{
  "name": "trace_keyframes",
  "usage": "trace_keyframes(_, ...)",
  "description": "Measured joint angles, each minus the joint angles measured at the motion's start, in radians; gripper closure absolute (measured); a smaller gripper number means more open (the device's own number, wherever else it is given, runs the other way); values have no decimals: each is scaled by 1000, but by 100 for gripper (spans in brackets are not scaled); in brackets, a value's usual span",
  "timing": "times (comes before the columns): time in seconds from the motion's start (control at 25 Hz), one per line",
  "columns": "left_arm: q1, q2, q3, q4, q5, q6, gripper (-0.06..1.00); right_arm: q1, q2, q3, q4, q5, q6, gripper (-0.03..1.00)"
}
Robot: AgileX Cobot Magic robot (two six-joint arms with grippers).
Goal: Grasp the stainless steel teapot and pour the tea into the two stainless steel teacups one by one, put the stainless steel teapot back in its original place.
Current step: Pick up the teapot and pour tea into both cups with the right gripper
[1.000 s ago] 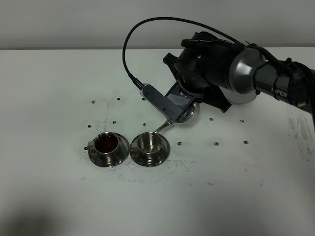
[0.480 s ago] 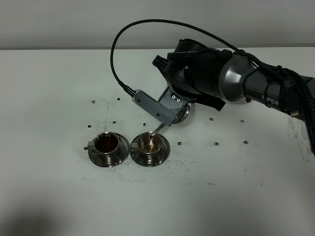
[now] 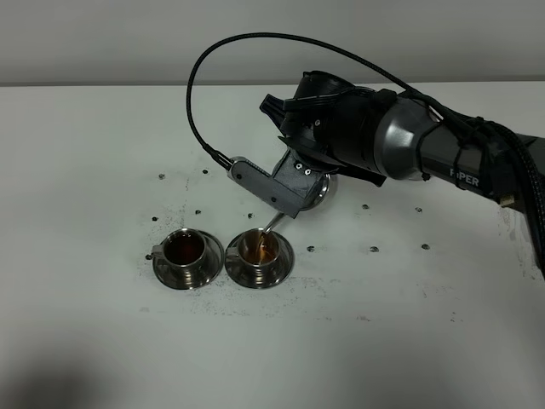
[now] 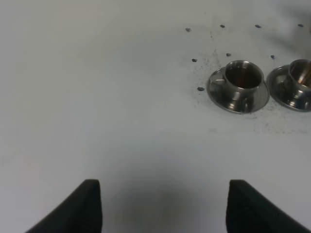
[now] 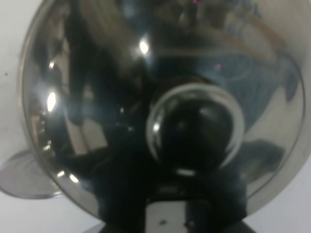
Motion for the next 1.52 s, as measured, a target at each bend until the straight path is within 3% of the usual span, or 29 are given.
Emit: trace_keyframes(1.52, 0, 0, 0, 0, 0, -1, 41, 34, 0, 0, -115, -5, 17, 80)
